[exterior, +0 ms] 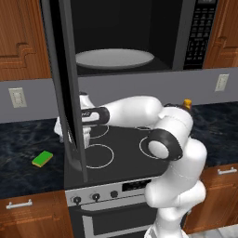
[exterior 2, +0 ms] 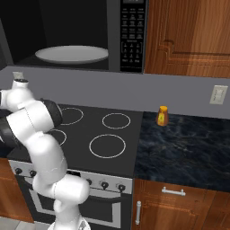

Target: Place the sponge inside the microwave to prepare for sanitizing.

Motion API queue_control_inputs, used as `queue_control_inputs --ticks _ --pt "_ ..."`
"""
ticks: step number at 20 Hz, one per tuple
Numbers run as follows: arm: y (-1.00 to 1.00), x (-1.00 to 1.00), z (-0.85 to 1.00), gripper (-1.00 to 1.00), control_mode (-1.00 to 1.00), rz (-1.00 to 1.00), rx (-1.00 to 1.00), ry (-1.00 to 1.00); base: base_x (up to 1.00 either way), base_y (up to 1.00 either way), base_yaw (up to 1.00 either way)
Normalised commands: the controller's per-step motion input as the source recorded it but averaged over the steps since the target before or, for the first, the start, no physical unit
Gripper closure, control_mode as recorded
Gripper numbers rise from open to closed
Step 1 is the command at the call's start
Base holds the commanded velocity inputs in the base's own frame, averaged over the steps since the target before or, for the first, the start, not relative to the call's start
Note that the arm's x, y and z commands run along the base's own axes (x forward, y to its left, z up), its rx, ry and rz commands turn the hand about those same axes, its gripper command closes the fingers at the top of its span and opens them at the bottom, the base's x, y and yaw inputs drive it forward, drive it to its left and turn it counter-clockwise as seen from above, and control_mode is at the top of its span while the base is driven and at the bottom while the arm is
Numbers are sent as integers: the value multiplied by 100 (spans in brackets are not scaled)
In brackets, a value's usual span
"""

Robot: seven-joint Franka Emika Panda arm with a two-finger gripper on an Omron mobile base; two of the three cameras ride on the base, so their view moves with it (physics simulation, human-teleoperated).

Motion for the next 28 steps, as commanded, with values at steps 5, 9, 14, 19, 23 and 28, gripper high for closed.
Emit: queue_control_inputs --ticks 5,9,14,19,23,28 --pt "35 16 0 -100 -100 0 -11 13 0 0 0" --pt "29 0 0 -100 -100 0 -8 3 0 0 0" --pt "27 3 -11 -100 -100 0 -7 0 0 0 0" --pt "17 9 -12 -100 -100 0 -6 0 0 0 0" --pt "0 32 -22 -100 -100 0 -3 6 0 0 0" --pt "3 27 -15 -100 -100 0 -2 6 0 0 0"
